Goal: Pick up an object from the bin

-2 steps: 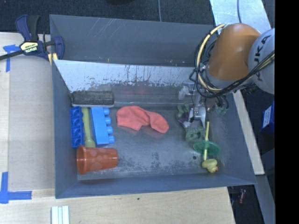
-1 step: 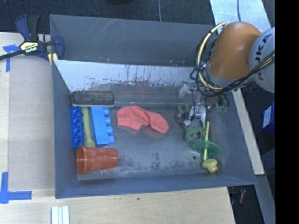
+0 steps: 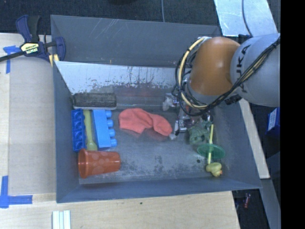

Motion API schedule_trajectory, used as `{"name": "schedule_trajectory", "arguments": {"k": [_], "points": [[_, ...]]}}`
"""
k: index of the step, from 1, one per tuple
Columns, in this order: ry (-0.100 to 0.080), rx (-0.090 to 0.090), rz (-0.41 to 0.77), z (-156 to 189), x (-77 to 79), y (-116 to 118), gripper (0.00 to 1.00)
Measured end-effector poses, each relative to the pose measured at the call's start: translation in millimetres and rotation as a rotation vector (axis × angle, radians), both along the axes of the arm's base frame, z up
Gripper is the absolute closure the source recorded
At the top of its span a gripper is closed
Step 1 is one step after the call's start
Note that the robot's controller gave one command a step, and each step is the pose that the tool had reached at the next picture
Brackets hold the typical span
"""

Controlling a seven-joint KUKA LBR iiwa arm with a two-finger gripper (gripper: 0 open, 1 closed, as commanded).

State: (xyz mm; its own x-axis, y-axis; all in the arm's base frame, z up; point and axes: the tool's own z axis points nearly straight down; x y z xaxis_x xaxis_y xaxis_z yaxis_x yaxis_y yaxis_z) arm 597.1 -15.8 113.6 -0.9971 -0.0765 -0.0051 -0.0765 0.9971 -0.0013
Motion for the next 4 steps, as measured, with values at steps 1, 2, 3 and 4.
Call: {"name": "schedule_trajectory", "arguments": {"k": [1,2,3,4], "points": [[0.000,0.000,-0.039,-46,-19.4,17,0.00],[-0.004,-0.003,-0.071,-43,-8.2,30,0.00],[-0.008,0.005,-0.045,-42,-9.9,43,0.00],[-0.010,-0.003,0.138,-42,-15.7,-52,1.00]]}}
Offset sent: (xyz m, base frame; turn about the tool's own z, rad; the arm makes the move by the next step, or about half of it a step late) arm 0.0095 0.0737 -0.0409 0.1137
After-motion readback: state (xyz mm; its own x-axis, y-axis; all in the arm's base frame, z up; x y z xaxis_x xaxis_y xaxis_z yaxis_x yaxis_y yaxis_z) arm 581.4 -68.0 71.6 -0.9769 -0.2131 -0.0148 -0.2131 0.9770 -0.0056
